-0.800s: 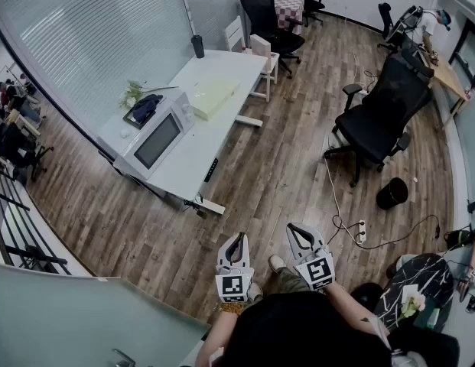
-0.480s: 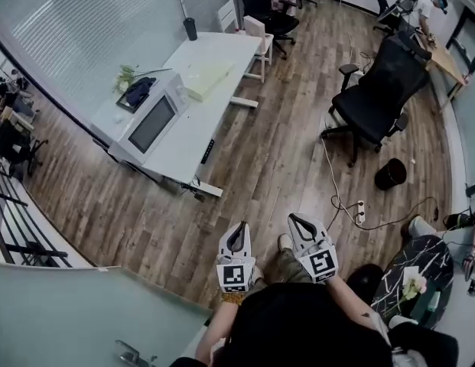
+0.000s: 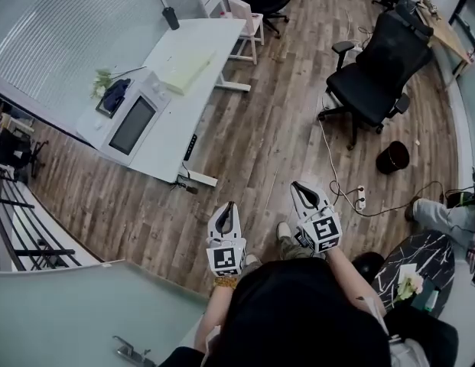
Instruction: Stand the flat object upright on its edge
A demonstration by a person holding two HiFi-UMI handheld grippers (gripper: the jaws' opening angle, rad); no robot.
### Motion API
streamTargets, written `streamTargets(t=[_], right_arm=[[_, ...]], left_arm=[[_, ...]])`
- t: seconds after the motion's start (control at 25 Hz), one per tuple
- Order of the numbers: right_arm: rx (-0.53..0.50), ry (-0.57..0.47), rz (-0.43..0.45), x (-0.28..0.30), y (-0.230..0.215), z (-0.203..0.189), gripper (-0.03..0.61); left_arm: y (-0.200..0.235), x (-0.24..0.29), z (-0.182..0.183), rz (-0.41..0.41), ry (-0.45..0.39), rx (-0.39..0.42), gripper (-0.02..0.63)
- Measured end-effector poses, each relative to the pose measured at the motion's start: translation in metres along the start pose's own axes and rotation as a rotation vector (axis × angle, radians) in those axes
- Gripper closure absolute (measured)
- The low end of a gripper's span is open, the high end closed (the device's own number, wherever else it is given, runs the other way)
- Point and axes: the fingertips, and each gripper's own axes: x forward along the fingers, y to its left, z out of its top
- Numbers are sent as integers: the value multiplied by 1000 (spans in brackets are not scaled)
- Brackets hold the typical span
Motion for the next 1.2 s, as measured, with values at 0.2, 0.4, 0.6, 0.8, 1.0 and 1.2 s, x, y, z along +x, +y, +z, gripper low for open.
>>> streamTargets(t=[0.2,0.4,0.6,0.8,1.0,1.2], right_arm=[[23,29,-1,26,-66,-10,569],[89,45,0,45,-106,-16,569],[91,71,-11,82,-129,-22,569],[47,69,-19,132,-144,-9,569],[-5,91,10,182,-152,20,569],[-87,115,58,250,-155,55,569]], left_arm=[[-20,39,15,38,-21,-21,597],[-20,65,17,55,2,9,597],[-1,106,15,69,6,-24,597],[20,169,16,25,-32,-26,597],[57,229,39,9,-68,-48,597],[118,262,48,57,-78,-109,597]])
